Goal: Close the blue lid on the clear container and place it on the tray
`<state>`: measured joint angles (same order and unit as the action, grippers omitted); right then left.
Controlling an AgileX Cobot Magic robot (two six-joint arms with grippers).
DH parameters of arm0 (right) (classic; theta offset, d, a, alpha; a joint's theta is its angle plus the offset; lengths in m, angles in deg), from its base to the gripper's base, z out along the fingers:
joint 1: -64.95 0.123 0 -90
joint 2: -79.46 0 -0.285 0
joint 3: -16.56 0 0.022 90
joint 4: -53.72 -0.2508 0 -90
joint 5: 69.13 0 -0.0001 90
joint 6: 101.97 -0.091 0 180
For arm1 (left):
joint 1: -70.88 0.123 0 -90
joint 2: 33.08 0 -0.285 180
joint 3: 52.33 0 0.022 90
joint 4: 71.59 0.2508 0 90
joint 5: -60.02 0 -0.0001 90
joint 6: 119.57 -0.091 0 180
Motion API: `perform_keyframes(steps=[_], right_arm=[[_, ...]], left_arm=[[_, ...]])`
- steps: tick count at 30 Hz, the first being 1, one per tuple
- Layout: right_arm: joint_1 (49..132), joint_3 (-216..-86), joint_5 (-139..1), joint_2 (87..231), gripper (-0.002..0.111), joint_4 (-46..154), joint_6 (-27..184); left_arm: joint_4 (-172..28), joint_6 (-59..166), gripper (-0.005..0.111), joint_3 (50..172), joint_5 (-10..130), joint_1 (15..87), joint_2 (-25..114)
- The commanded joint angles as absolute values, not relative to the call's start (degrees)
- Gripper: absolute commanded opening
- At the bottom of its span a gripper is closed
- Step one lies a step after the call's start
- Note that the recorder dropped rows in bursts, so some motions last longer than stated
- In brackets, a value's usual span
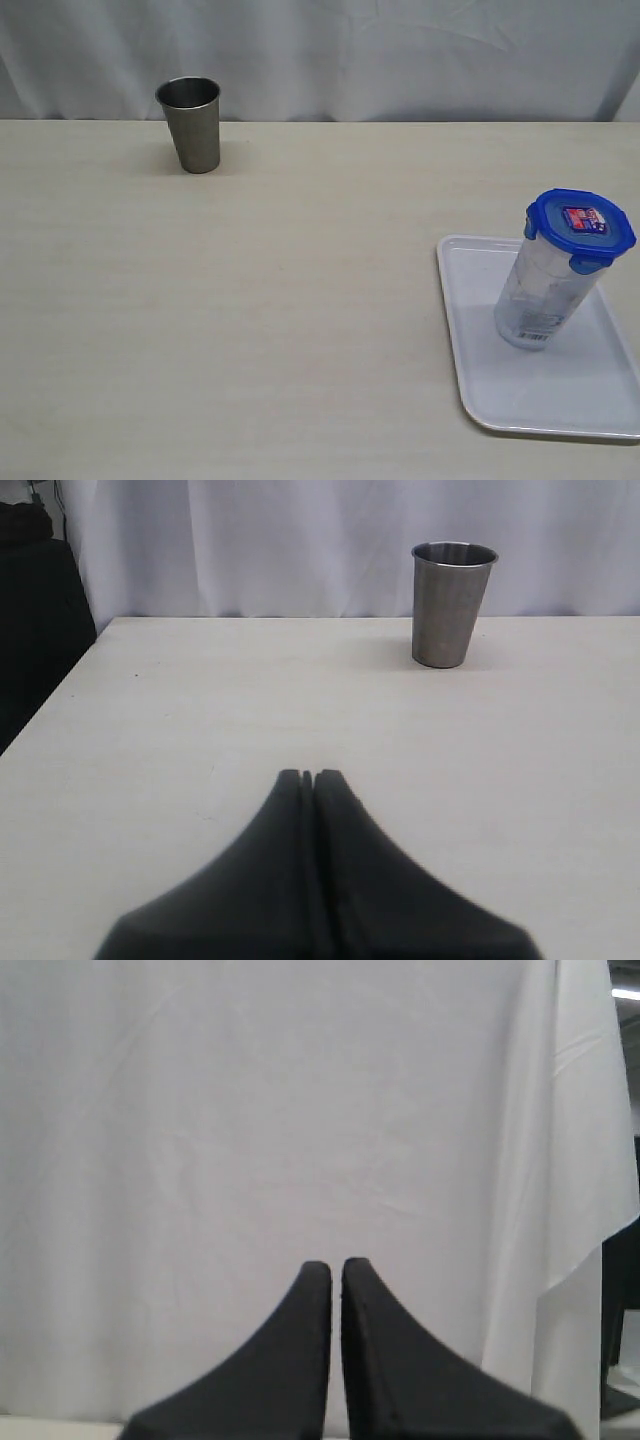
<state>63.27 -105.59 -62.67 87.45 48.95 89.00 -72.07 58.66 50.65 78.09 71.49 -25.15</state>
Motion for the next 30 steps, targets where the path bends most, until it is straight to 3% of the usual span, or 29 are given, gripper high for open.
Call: perform_keyframes(steps=[1,9,20,30], right_arm=[[63.1,-97.39,-67.12,87.25,0.004,52.05,86.02],[63.1,-86.22,-79.04,87.25,0.004,52.05,86.26],[63.1,-86.22,-72.03,87.25,0.004,54.69,88.71],[63.1,-86.22,-58.41,87.25,0.004,61.35,76.22]], left_arm=[[-72.01,59.02,0.0,50.45,77.76,71.54,-25.29],[-72.01,59.02,0.0,50.45,77.76,71.54,-25.29],[-72.01,59.02,0.0,50.45,77.76,71.54,-25.29],[-72.01,59.02,0.0,50.45,77.76,71.54,-25.29]])
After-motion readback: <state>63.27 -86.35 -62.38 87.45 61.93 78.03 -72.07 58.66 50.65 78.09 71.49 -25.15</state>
